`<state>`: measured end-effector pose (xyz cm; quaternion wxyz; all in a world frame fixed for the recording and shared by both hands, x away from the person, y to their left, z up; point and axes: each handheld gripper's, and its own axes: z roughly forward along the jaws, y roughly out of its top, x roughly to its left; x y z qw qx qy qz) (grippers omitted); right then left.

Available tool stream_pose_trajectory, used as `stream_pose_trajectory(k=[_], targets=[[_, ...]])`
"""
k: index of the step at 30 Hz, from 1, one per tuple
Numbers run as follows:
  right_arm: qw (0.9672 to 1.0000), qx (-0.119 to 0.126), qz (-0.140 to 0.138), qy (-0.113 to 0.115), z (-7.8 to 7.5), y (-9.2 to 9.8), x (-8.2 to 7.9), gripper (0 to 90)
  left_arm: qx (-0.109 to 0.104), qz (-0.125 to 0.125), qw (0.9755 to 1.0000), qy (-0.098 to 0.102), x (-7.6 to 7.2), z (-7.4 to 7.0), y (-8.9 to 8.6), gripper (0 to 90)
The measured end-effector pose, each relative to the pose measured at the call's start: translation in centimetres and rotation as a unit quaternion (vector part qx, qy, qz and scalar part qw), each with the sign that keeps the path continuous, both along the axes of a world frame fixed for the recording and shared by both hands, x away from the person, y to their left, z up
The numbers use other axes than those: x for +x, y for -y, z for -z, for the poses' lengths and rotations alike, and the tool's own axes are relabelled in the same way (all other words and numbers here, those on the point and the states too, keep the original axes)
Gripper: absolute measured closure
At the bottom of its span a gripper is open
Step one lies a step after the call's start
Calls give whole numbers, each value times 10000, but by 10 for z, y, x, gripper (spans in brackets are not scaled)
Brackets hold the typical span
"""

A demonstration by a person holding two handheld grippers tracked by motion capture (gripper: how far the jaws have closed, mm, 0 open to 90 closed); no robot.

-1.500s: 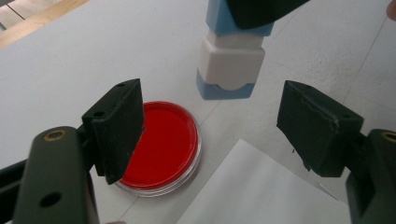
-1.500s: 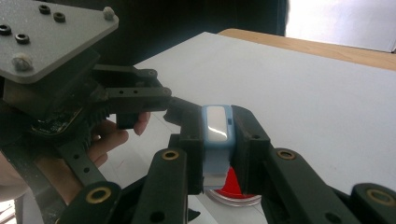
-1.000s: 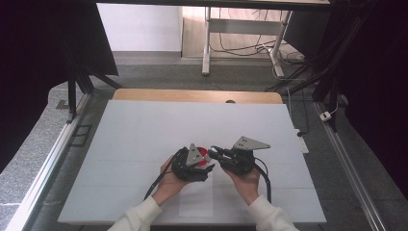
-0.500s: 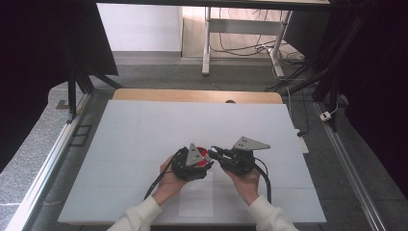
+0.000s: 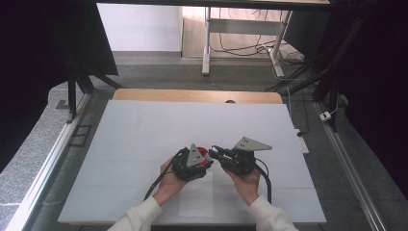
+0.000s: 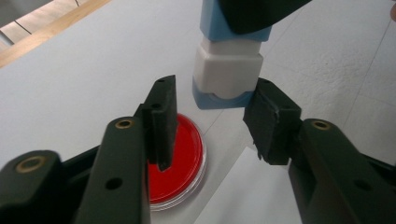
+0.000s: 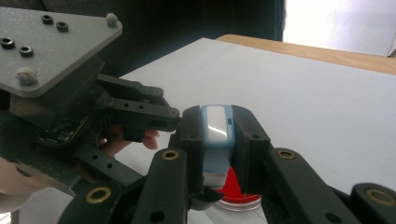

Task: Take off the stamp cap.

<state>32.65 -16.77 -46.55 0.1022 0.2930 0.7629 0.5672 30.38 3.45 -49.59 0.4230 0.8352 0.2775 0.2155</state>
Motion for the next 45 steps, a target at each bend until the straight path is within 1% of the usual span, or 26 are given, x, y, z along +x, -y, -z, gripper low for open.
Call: stream_pose_trajectory(k=[8,14,16,17,18,20,23,29,31,32,35,39,45], targets=[[10000,-1,23,30,1,0,0,751,32,63,10000,8,-1,0,1,627],[10000,-3,29,21,2,0,0,751,66,60,10000,35,-1,1,1,626],[10000,-26,28,15,2,-1,0,751,69,39,10000,32,-1,1,1,598],[10000,-37,23,16,3,-1,-1,751,69,49,10000,23,-1,1,1,603],[10000,-41,31,32,3,-1,-1,751,85,50,9999,42,-1,1,2,631],[10000,-41,35,32,3,-1,-1,751,108,40,9999,66,-1,1,3,633],[10000,-39,43,22,3,-1,0,751,85,42,10000,24,-1,1,2,634],[10000,-38,53,40,3,-1,-1,752,71,15,10000,5,-1,1,3,630],[10000,-32,68,59,3,-1,-2,751,94,30,9999,-27,-1,1,2,625],[9999,-19,75,91,3,-1,-2,752,86,25,9999,-44,0,2,2,621],[10000,-17,63,65,3,-1,-2,752,47,30,10000,-65,0,1,2,627],[10000,-31,67,61,4,-2,-3,751,121,39,9999,-48,-1,2,3,634],[9999,-57,101,92,4,-3,-4,752,225,15,9997,75,-3,3,4,646]])
